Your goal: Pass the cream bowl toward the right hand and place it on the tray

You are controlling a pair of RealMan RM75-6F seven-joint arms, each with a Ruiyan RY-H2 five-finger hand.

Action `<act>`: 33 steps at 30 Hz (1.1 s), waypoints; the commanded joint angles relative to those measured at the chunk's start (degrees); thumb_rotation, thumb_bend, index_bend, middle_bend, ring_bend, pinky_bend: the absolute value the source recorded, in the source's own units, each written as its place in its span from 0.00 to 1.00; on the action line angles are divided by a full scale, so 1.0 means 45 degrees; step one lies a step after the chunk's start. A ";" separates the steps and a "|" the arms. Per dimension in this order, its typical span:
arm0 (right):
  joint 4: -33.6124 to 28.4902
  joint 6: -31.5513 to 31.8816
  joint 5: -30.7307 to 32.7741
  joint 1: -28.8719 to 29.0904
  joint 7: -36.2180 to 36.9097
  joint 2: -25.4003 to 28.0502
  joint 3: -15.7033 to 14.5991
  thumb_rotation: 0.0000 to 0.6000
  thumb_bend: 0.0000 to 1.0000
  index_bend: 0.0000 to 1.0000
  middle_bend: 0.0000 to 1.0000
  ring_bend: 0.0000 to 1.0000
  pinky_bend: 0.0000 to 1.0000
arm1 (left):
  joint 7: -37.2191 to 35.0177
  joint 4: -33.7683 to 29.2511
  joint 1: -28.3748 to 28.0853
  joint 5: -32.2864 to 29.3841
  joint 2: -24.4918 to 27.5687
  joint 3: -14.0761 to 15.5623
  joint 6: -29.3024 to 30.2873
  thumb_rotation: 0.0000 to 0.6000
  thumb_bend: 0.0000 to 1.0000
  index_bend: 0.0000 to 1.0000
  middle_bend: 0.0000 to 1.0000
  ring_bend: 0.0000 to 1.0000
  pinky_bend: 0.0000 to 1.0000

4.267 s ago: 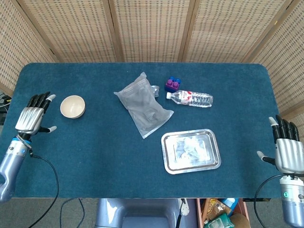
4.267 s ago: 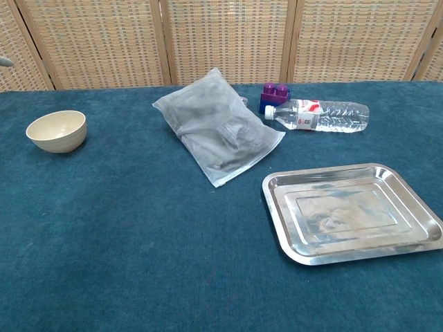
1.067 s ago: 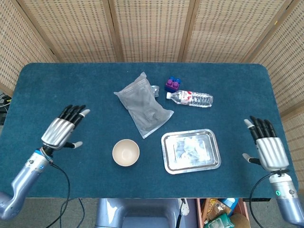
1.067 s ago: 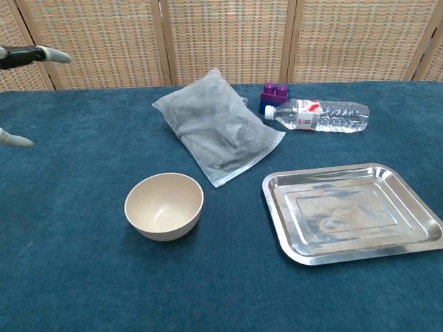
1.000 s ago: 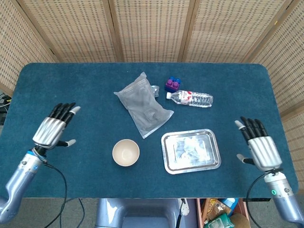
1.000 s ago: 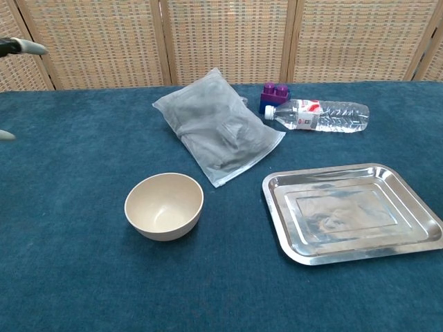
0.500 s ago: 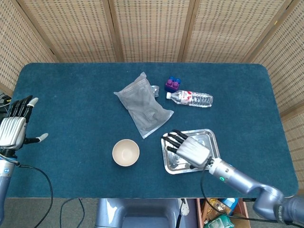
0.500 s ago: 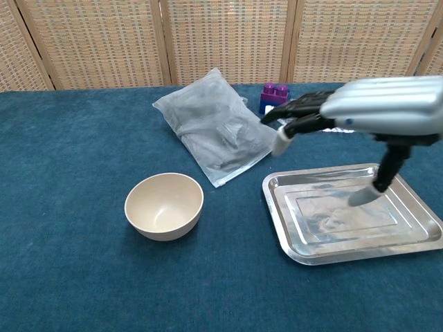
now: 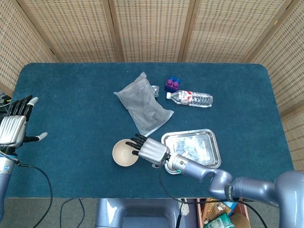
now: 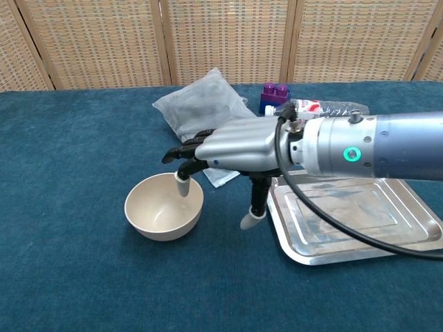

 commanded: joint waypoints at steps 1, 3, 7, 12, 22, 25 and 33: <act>0.0251 -0.0180 0.0316 0.0207 -0.0312 -0.0376 0.0062 1.00 0.00 0.29 0.00 0.00 0.00 | -0.0017 0.0020 0.0015 0.0015 -0.0003 -0.0019 -0.0047 1.00 0.00 0.00 0.00 0.00 0.00; 0.0450 -0.0170 0.0511 0.0319 -0.0522 -0.0708 0.0018 1.00 0.00 0.30 0.00 0.00 0.00 | -0.0048 0.0027 0.0040 0.0036 0.0007 -0.0041 -0.0092 1.00 0.00 0.00 0.00 0.00 0.00; 0.0884 -0.0019 0.0653 0.0473 -0.0832 -0.1243 -0.0127 1.00 0.03 0.32 0.00 0.00 0.00 | -0.0097 0.0018 0.0066 0.0098 0.0026 -0.0084 -0.0154 1.00 0.00 0.00 0.00 0.00 0.00; 0.1846 0.0226 0.0846 0.0594 -0.0874 -0.2022 -0.0369 1.00 0.12 0.39 0.00 0.00 0.00 | -0.0227 -0.0035 0.0124 0.0159 0.0104 -0.0136 -0.0235 1.00 0.00 0.00 0.00 0.00 0.00; 0.2634 0.1014 0.0727 0.0713 -0.0271 -0.2610 -0.0701 1.00 0.35 0.54 0.00 0.00 0.00 | -0.0437 -0.0058 0.0218 0.0255 0.0181 -0.0237 -0.0325 1.00 0.00 0.00 0.00 0.00 0.00; 0.2840 0.1316 0.0657 0.0720 -0.0094 -0.2755 -0.0744 1.00 0.42 0.59 0.00 0.00 0.00 | -0.0445 -0.0056 0.0232 0.0279 0.0186 -0.0250 -0.0357 1.00 0.00 0.00 0.00 0.00 0.00; 0.2706 0.2178 0.0402 0.0673 0.0280 -0.2443 -0.0802 1.00 0.45 0.60 0.00 0.00 0.00 | -0.0396 -0.0040 0.0245 0.0284 0.0159 -0.0281 -0.0475 1.00 0.00 0.00 0.00 0.00 0.00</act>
